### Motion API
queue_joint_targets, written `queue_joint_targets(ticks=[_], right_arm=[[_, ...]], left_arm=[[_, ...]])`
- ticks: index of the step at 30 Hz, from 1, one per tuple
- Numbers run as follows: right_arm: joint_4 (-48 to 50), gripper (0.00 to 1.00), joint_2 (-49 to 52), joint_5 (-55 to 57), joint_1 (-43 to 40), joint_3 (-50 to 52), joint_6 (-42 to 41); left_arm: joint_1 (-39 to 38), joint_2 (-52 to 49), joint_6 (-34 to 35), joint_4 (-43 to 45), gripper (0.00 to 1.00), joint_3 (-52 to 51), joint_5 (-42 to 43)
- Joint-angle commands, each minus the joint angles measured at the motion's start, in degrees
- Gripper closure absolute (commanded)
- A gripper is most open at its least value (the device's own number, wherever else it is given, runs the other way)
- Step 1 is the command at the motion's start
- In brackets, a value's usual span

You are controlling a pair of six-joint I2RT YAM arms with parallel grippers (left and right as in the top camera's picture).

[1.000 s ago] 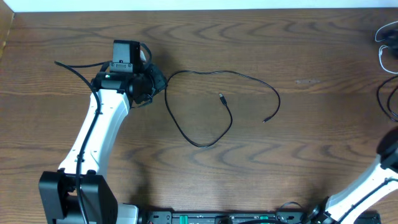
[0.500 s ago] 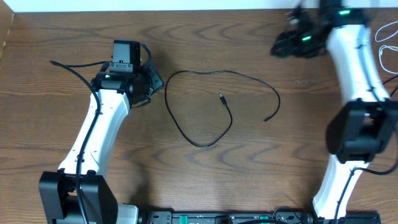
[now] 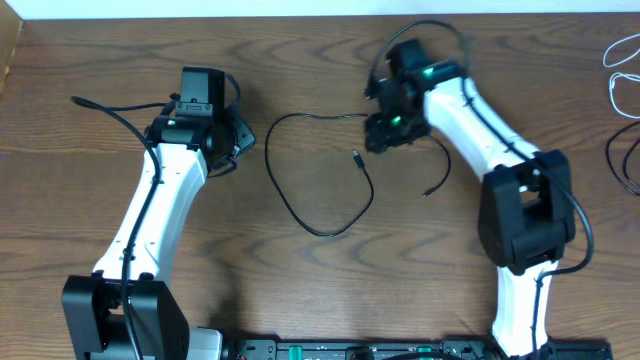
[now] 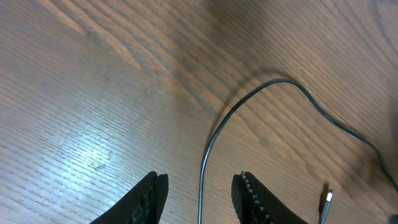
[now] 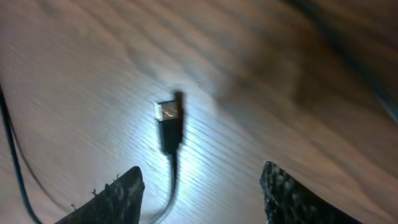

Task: Untangle cables
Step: 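Bring the right gripper to the blue-tipped USB plug and grasp it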

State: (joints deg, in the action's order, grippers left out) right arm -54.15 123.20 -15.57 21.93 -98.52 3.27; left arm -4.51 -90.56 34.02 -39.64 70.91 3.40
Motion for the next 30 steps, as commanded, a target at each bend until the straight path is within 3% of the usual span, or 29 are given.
queue_joint_targets(ticks=[1,11,15,20,30], right_arm=[[2.43,0.44,-0.55,2.69,2.91,2.80,-0.42],[10.19,0.47,-0.55,15.67,8.50,9.20,1.95],[11.19,0.54,-0.55,15.63,8.61,10.38,1.95],[12.00,0.72,-0.52,15.63,8.61,10.49,1.97],[13.42,0.82,1.33,15.26,8.59,10.51,3.74]], left_arm=[[0.37,-0.07,-0.76,-0.26,0.61,0.57,-1.51],[0.37,-0.11,-0.76,-0.61,0.61,0.57,-1.51],[0.37,-0.11,-0.76,-0.81,0.61,0.57,-1.51],[0.35,-0.11,-0.76,-0.83,0.60,0.55,-0.96],[0.20,-0.11,-0.31,-0.81,0.61,-1.55,-0.83]])
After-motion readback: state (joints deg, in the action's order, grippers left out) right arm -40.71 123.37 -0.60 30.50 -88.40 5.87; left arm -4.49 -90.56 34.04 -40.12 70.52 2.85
